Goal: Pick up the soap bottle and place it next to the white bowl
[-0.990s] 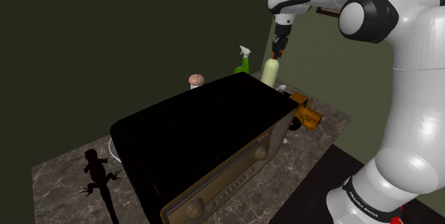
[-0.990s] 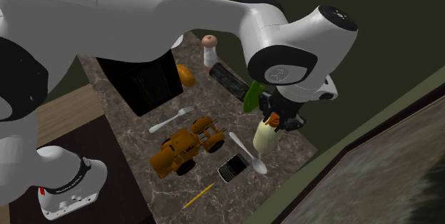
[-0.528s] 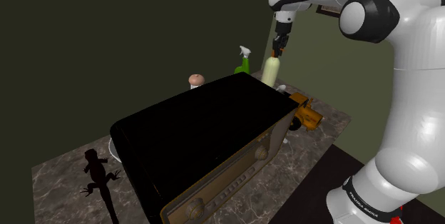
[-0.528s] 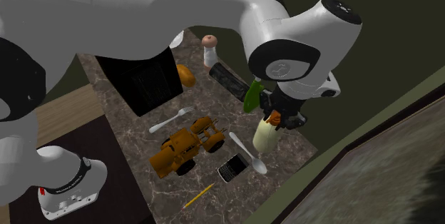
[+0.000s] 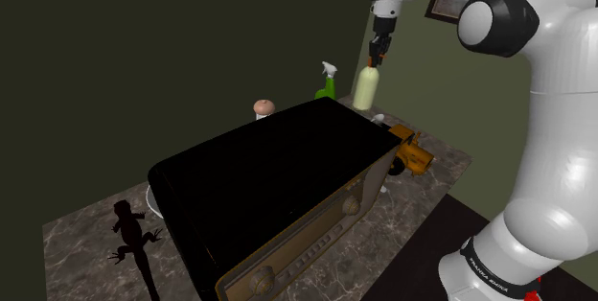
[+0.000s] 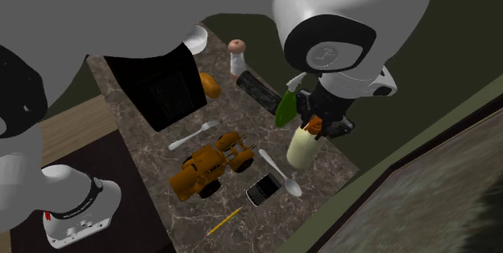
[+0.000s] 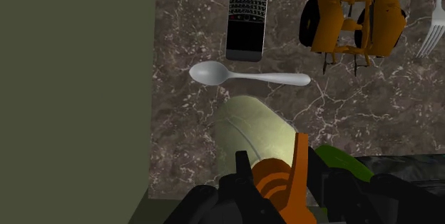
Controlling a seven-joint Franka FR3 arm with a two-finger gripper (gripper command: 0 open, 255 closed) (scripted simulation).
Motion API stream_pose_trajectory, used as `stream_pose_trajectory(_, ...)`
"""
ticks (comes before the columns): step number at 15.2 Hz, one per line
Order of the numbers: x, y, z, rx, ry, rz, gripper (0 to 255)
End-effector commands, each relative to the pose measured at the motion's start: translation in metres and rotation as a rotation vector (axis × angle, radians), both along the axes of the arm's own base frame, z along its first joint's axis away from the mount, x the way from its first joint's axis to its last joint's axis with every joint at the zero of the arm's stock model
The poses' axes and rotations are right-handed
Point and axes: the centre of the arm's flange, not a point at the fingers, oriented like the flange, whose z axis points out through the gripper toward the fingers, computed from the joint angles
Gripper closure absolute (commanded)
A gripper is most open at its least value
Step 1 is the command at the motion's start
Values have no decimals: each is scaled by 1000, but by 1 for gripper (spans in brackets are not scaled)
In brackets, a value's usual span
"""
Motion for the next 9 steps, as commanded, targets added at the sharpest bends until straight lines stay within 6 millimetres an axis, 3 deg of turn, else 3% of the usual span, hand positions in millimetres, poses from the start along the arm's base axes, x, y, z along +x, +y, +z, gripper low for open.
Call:
stream_pose_trajectory(1, 0, -1, 11, 0, 0, 0, 255)
stream_pose_trajectory(9, 0, -1, 53, 0, 0, 0, 255)
